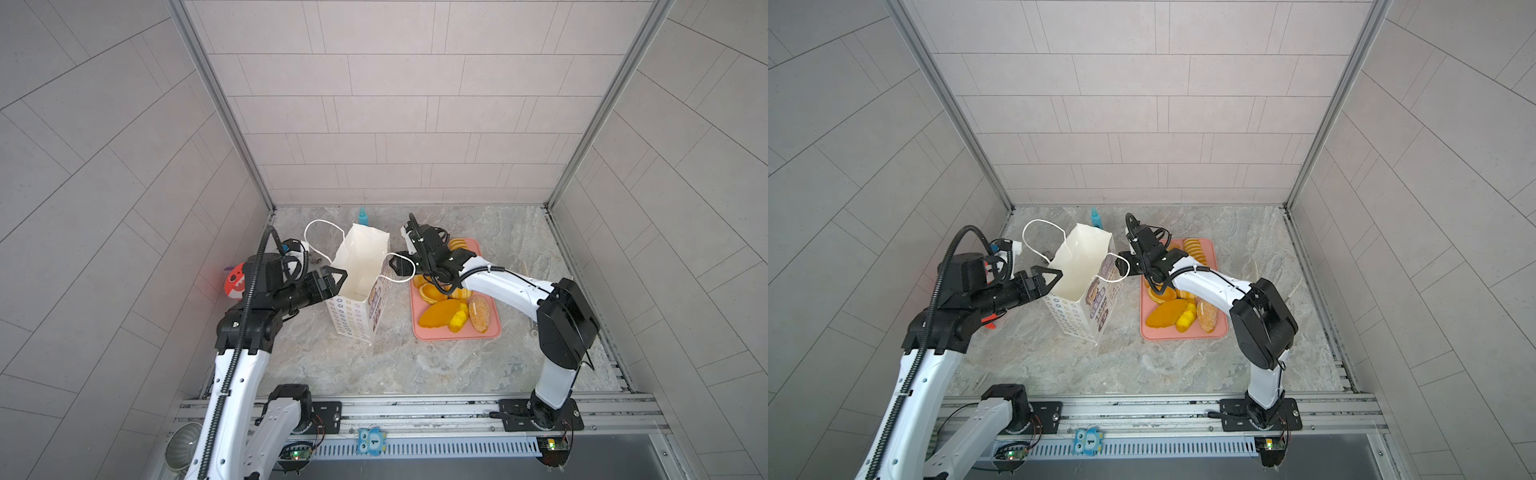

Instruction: Place the fake bread into the paper bag

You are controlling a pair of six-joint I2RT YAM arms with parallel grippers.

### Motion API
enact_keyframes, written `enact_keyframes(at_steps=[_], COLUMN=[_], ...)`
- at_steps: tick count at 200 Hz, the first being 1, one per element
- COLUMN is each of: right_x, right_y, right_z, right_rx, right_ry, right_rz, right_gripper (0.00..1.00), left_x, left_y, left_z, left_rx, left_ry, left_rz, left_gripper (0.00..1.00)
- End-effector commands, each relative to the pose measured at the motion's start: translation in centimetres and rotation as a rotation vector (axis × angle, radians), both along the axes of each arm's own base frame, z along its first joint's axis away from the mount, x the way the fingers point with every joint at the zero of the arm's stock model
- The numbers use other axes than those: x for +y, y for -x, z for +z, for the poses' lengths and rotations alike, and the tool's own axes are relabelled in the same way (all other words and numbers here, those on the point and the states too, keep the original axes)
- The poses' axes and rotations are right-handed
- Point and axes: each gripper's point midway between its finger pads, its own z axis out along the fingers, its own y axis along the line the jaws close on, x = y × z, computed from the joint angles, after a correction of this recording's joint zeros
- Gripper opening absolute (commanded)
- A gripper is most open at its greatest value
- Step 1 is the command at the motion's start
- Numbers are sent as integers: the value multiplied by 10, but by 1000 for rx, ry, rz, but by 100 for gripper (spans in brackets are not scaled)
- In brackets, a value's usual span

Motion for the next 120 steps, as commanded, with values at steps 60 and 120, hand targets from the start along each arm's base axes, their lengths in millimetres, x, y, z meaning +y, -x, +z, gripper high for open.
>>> enact_keyframes(at_steps=[60, 120], right_x=[1, -19], right_y=[-12, -16], right_z=[9, 16], right_rx=[-11, -30], right_ry=[30, 96], right_rz=[6, -38], right_gripper=[56, 65], left_x=[-17, -5], left_y=[6, 8], left_z=[6, 9], left_rx=[19, 5], left_ry=[141, 45], left_rz=[-53, -14], left_gripper=[79, 79])
